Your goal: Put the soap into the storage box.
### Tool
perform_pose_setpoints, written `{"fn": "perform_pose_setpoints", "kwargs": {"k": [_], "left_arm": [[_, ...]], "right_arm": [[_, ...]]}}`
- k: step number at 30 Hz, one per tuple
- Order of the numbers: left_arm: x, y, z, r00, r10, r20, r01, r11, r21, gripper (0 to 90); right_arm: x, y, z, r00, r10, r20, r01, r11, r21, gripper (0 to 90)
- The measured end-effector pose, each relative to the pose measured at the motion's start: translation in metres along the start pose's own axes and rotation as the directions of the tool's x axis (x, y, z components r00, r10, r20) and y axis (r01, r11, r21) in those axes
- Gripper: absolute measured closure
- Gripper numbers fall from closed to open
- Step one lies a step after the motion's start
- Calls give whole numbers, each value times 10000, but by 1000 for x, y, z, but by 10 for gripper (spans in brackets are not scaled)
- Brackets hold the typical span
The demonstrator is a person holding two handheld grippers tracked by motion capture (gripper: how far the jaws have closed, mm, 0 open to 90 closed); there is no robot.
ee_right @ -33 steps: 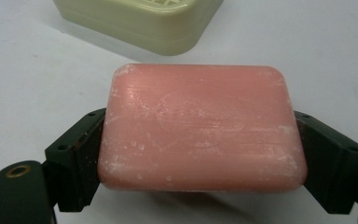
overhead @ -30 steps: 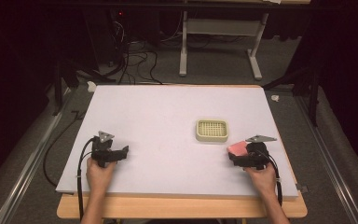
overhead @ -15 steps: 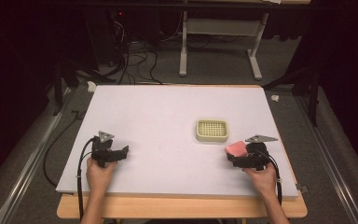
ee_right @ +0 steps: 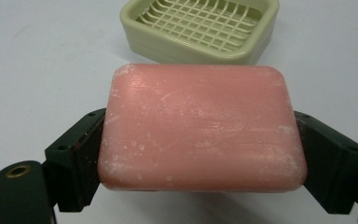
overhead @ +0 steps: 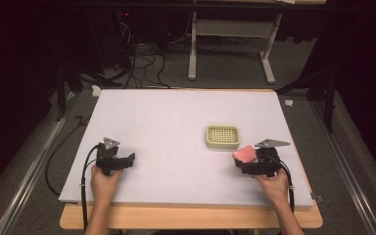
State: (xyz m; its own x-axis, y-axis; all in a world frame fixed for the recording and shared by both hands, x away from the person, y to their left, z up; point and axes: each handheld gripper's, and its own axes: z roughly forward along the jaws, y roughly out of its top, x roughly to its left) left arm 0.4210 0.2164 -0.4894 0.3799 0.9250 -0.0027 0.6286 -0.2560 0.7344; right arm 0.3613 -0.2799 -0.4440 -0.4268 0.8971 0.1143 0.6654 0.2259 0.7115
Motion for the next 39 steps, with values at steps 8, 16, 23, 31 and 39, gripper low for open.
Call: {"fn": "perform_pose_setpoints", "kwargs": {"k": [8,16,23,31,39], "left_arm": [[0,0,0,10000,1,0,-1,10000,-2,161],[0,0,0,10000,4,-4,-4,10000,-2,161],[0,0,0,10000,10,-7,-10,10000,-2,161],[0,0,0,10000,10,-5,-10,10000,-1,161],[0,0,0,10000,14,-13,-14,10000,-7,161]], "right_arm": [[6,8,-1,9999,-156,-15,156,9998,-99,138],[13,18,1,9995,-299,31,300,9993,-232,138],[16,28,4,9995,-319,33,320,9992,-224,138],[16,38,11,9998,-171,-75,169,9996,-214,138],[17,48,16,9998,-212,-41,211,9996,-186,138]]}}
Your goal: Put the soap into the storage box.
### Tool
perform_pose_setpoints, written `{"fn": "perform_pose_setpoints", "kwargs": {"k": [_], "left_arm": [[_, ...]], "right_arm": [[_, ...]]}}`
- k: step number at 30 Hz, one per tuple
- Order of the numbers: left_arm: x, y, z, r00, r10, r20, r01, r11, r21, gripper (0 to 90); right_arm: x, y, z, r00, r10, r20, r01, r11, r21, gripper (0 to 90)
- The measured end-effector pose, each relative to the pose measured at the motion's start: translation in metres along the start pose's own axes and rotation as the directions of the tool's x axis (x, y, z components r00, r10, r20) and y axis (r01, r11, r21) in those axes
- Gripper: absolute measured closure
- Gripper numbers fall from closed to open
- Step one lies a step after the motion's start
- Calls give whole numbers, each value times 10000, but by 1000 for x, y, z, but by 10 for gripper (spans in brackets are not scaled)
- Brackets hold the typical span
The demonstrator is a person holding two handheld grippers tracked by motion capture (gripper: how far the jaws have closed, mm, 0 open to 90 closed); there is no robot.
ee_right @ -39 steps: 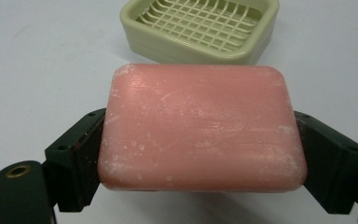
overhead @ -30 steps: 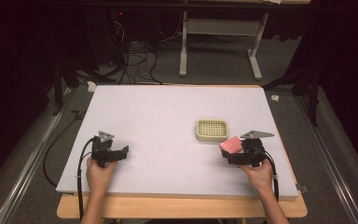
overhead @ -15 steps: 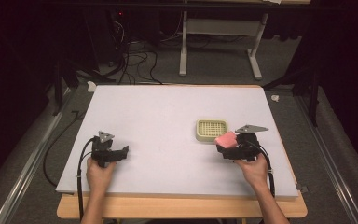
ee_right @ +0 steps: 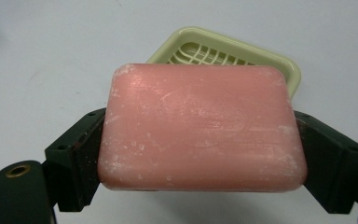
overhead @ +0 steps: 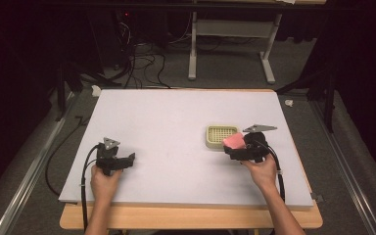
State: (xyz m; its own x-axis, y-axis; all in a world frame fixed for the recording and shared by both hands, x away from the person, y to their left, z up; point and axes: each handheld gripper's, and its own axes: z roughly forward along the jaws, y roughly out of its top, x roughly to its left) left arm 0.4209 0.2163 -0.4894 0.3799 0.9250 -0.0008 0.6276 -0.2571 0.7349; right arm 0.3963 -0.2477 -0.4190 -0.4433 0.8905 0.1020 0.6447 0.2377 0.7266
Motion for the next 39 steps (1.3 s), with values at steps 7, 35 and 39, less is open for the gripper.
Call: {"fn": "perform_pose_setpoints", "kwargs": {"k": [7,35,39], "left_arm": [[0,0,0,10000,3,-5,-3,10000,-15,161],[0,0,0,10000,25,-22,-25,10000,-15,161],[0,0,0,10000,13,-21,-13,10000,-21,161]], "right_arm": [[0,10,6,10000,57,58,-57,9999,101,138],[-4,45,45,9919,1026,753,-1117,9852,1298,138],[-3,49,50,9912,999,870,-1116,9835,1423,138]]}}
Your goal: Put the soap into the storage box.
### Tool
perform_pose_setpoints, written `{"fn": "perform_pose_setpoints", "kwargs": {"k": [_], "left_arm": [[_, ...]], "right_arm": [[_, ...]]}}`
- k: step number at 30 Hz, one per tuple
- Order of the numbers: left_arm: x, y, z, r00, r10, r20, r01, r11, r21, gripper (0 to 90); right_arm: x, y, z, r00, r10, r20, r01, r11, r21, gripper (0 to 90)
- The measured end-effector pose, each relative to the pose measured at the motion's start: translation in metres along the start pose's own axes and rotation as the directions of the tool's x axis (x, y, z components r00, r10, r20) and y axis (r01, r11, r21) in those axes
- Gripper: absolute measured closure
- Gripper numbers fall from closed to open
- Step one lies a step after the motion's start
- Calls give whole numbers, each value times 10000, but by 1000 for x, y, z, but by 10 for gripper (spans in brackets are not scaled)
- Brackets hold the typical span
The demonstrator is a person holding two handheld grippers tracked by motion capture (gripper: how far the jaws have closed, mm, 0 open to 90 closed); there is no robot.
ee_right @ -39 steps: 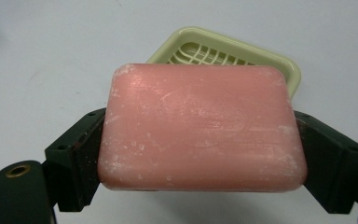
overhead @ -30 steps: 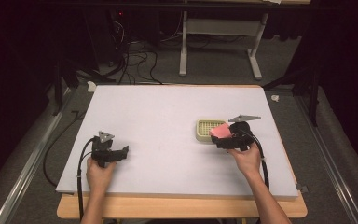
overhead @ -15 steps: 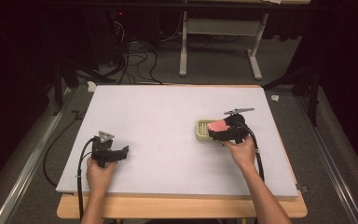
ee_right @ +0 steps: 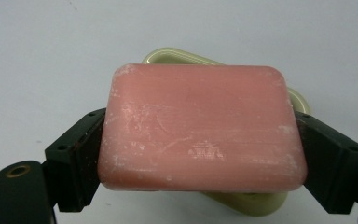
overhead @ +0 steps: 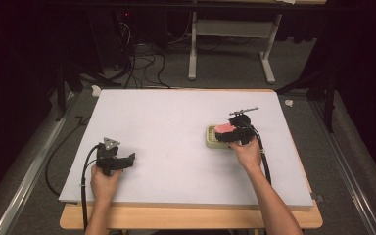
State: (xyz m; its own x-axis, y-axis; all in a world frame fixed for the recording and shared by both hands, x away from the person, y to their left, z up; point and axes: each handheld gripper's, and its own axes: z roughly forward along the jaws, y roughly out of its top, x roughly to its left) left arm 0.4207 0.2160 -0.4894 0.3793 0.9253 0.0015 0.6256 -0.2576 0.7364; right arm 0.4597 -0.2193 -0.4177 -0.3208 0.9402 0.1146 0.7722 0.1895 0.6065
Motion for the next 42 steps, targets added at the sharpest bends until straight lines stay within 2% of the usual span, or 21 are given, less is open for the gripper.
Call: {"fn": "perform_pose_setpoints", "kwargs": {"k": [9,24,42], "left_arm": [[0,0,0,10000,0,-1,0,10000,-1,161],[0,0,0,10000,12,0,-12,10000,7,161],[0,0,0,10000,10,-1,-10,10000,6,161]], "right_arm": [[3,5,12,9996,193,224,-202,9991,380,137],[7,9,25,9985,472,275,-491,9960,742,136],[11,9,29,9980,319,549,-368,9951,918,133]]}}
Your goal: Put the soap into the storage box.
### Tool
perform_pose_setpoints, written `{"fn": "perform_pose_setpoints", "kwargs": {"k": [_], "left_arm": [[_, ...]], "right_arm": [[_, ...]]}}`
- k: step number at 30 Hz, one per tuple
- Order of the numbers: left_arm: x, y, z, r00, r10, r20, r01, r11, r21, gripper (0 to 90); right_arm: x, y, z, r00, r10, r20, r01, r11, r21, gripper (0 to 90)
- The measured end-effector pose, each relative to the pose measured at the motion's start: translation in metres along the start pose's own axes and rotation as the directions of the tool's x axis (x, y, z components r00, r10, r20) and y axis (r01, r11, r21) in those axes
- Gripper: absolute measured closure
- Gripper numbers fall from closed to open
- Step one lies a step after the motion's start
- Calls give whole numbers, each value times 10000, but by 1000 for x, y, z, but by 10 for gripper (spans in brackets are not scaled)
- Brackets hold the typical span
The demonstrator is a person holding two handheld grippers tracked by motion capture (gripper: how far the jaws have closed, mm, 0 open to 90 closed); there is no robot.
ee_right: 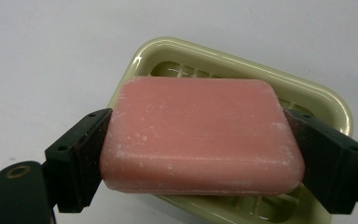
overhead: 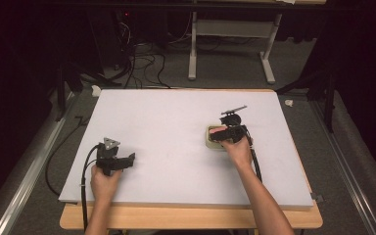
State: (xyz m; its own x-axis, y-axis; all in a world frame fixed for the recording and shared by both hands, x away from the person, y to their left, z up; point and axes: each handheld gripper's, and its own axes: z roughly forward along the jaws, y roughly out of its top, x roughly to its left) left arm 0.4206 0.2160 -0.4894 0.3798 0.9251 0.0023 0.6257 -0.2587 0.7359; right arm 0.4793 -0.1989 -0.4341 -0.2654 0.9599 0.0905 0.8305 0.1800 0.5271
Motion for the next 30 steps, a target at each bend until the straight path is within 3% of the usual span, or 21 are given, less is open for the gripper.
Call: {"fn": "perform_pose_setpoints", "kwargs": {"k": [16,30], "left_arm": [[0,0,0,10000,-11,1,11,10000,-6,161],[0,0,0,10000,-6,6,6,10000,2,161]], "right_arm": [[-3,-3,0,10000,79,54,-78,9999,-75,116],[-9,-7,-20,9999,-142,-45,137,9959,-895,128]]}}
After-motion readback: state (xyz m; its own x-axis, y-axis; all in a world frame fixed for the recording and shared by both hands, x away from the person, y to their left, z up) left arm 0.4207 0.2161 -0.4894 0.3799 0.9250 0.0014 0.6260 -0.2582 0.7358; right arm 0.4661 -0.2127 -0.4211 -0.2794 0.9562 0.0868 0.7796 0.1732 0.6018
